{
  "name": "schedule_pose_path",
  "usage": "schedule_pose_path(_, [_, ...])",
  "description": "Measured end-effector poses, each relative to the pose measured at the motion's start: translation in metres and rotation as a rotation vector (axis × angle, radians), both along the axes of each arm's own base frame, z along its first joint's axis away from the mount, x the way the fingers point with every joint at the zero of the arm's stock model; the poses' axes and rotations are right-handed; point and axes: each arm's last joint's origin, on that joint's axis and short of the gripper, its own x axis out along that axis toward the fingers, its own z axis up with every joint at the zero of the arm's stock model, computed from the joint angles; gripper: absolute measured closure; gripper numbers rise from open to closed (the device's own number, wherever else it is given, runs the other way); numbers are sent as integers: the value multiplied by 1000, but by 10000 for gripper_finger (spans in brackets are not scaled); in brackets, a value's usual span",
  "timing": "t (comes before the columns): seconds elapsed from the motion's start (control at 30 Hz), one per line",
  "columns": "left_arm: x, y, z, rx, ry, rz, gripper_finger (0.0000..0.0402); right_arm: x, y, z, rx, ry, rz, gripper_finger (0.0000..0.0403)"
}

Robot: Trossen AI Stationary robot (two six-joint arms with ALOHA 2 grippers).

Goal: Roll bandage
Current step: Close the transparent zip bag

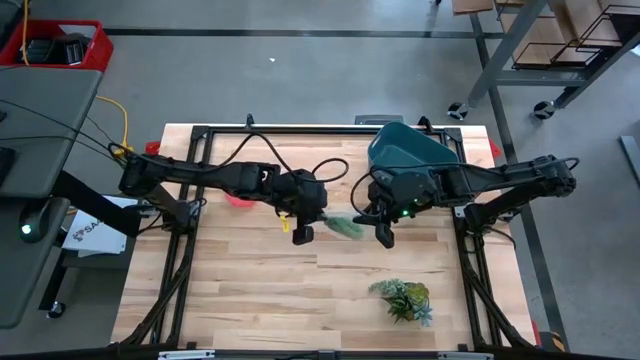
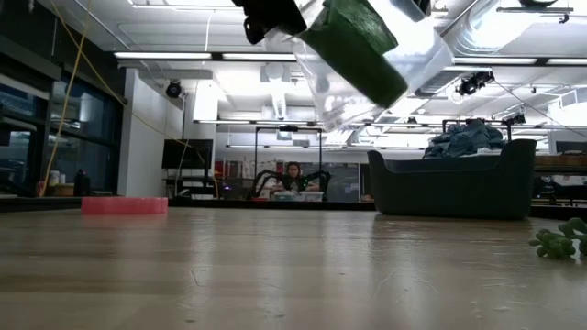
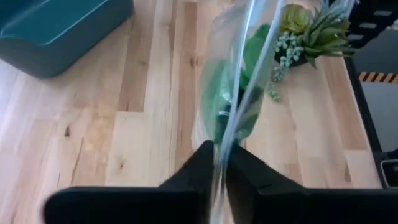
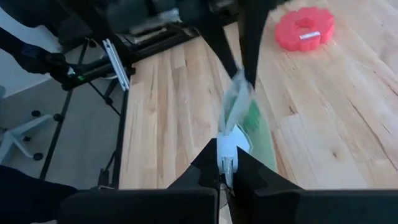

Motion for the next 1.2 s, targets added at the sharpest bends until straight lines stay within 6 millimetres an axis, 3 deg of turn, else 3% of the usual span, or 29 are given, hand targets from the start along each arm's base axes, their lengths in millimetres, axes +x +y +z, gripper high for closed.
schedule_pose_path(0.13, [-1,5,0,-16,11,36,396,1,0,2,12,-25,2,383])
schedule_pose_path(0.27, [-6,7,1,-57,43,52,400,1,1,1,10,-10,12,316])
schedule_pose_path(0.4, [-18,7,15,-105,12,78,401,1,0,1,-50,-26,30,243])
schedule_pose_path(0.53, [-32,8,32,-129,-35,96,401,3,-1,4,-112,-69,-5,208])
schedule_pose_path(0.7, [-51,8,47,-154,-57,117,401,8,-5,15,-200,-188,-114,207])
schedule_pose_path(0.97, [-77,8,67,-178,-97,73,401,11,-7,22,-303,-263,-177,240])
schedule_pose_path(1.2, [-89,6,69,-149,-65,-52,402,14,-6,38,-229,-425,-181,256])
